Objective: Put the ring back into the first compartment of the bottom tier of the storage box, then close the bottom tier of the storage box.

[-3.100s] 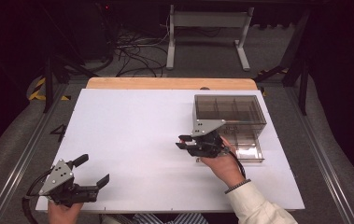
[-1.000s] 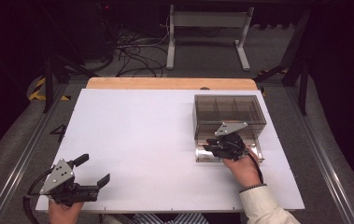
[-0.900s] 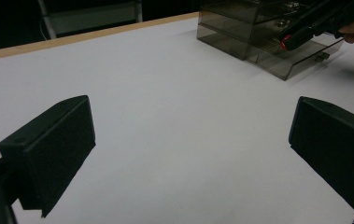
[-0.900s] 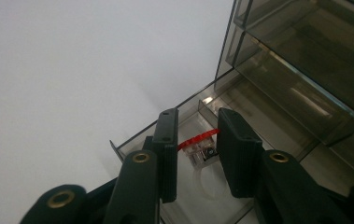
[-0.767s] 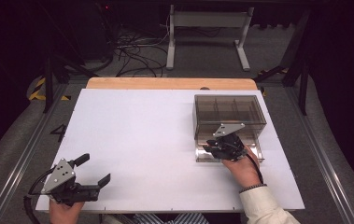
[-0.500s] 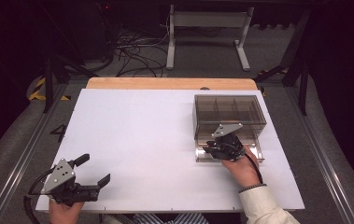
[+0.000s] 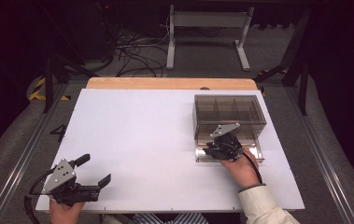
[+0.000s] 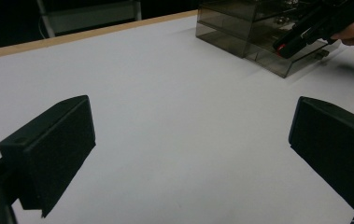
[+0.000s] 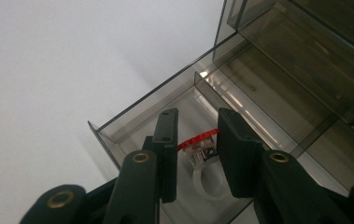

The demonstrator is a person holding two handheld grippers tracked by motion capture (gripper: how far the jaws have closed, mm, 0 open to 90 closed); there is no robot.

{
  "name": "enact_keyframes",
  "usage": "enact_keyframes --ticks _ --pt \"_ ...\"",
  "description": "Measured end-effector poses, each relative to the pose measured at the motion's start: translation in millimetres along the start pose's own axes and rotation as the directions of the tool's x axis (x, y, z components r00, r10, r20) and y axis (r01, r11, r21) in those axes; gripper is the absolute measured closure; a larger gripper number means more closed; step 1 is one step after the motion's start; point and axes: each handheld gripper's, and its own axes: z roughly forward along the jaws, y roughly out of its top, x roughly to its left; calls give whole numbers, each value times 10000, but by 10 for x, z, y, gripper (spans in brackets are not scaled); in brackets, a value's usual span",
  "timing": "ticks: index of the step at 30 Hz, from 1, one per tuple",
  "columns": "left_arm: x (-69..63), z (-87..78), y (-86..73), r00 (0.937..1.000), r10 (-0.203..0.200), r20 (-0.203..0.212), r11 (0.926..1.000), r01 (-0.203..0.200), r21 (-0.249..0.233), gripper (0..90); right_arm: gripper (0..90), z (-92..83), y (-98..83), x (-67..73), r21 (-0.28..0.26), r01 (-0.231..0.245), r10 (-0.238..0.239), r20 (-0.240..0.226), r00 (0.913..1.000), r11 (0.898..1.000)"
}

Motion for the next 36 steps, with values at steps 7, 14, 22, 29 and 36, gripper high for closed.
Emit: enact_keyframes --ticks 7,14,22,29,36 --pt "-1 2 1 10000 -4 19 10000 4 -4 12 651 -5 3 -2 -87 9 -10 -46 10000 10000" --pt "-6 -6 -4 10000 -3 6 10000 3 22 12 608 -100 31 1 -566 35 -43 -124 9999 9984" --pt "-9 14 1 10000 29 51 10000 -29 -1 12 634 -299 57 34 -1191 161 -181 -162 9997 9928" --pt "-8 20 1 10000 7 68 10000 -7 7 12 678 -463 -34 54 -1311 257 -265 -47 9996 9910" --pt "-12 30 5 10000 24 84 10000 -24 6 12 728 -580 -158 42 -1293 260 -245 130 9996 9913"
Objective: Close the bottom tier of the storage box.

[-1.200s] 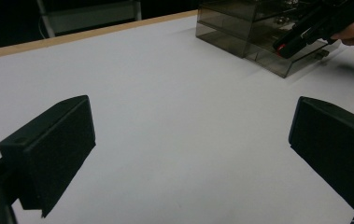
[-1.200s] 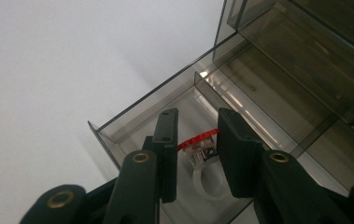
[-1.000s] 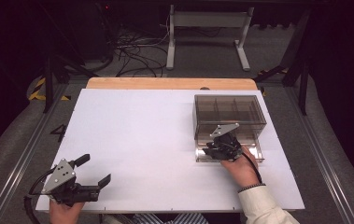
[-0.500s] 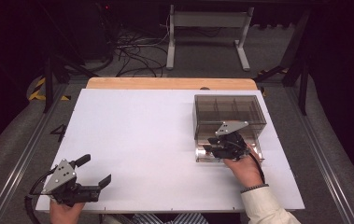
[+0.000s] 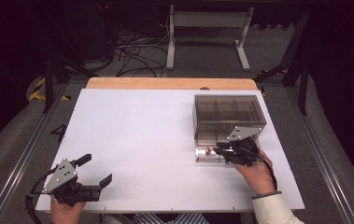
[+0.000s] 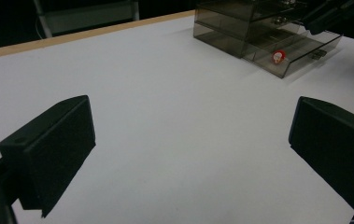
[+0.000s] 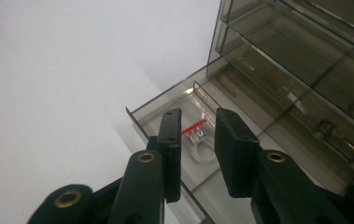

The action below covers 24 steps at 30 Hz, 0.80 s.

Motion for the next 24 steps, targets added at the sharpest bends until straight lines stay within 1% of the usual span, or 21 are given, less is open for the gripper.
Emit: enact_keyframes --ticks 7,13,19,24 --pt "1 3 0 10000 17 23 10000 -18 26 12 739 -58 -129 -1 162 27 -30 217 9998 9999" --pt "-6 7 -1 10000 -48 37 10000 48 22 12 744 -122 -235 -22 204 -108 102 323 9994 9997" --pt "-4 11 1 10000 22 31 10000 -22 72 12 742 -162 -320 -37 318 -234 222 377 9990 9992" --pt "-3 12 -2 10000 -21 53 10000 21 62 12 742 -189 -394 -36 404 -276 258 453 9986 9988"
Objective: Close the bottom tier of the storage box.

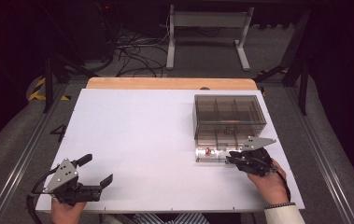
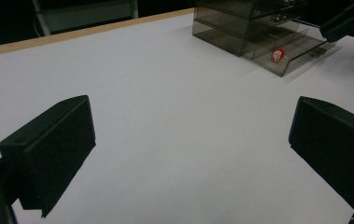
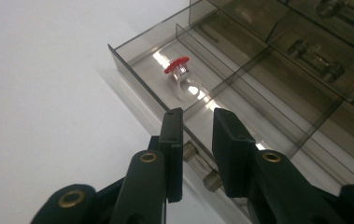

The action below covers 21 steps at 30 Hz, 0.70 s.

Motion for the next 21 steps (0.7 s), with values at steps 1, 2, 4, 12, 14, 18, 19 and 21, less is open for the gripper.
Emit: enact_keyframes --ticks 1,2,4,12,14,18,19,21 --pt "-1 0 0 10000 9 0 10000 -9 8 12 743 0 -18 -4 38 -22 22 1 10000 10000" --pt "-2 2 0 10000 23 2 10000 -23 6 12 743 1 -37 -6 92 -41 41 35 10000 9999" --pt "-4 1 -1 10000 34 45 10000 -34 17 12 744 0 -69 -9 149 -49 48 74 10000 9999" --pt "-6 9 -1 10000 36 37 10000 -36 34 12 799 -8 -155 -4 543 -32 29 69 10000 9985" --pt "-5 10 0 10000 53 58 10000 -53 28 12 821 -12 -166 -6 605 -84 82 34 10000 9981" --pt "-8 16 -3 10000 28 90 10000 -29 52 12 883 -7 -175 -9 787 -117 113 55 9999 9968" --pt "-7 16 -3 10000 41 81 10000 -42 39 12 900 -3 -172 -6 829 -101 99 33 9999 9965" --pt "-7 11 -2 10000 41 70 10000 -41 30 12 900 4 -171 3 998 -26 22 41 10000 9950"
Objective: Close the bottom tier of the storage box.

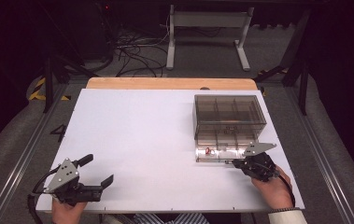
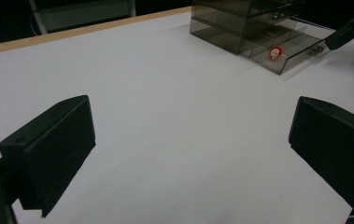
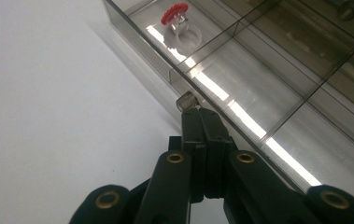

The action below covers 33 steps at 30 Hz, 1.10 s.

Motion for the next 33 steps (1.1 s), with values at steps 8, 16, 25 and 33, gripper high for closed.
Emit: enact_keyframes --ticks 8,16,25,33 --pt "2 -4 0 10000 18 -9 10000 -18 -9 12 900 39 -14 -16 549 -100 92 148 9998 9984" --pt "3 -1 0 10000 7 -20 10000 -7 -2 12 900 48 -79 -47 965 -268 246 236 9994 9950" --pt "-2 8 0 10000 -25 -18 10000 25 -23 12 900 94 -106 -97 1011 -441 400 423 9983 9939" --pt "-1 9 1 10000 -49 -32 10000 49 -15 12 900 116 -102 -126 905 -608 564 500 9972 9940"
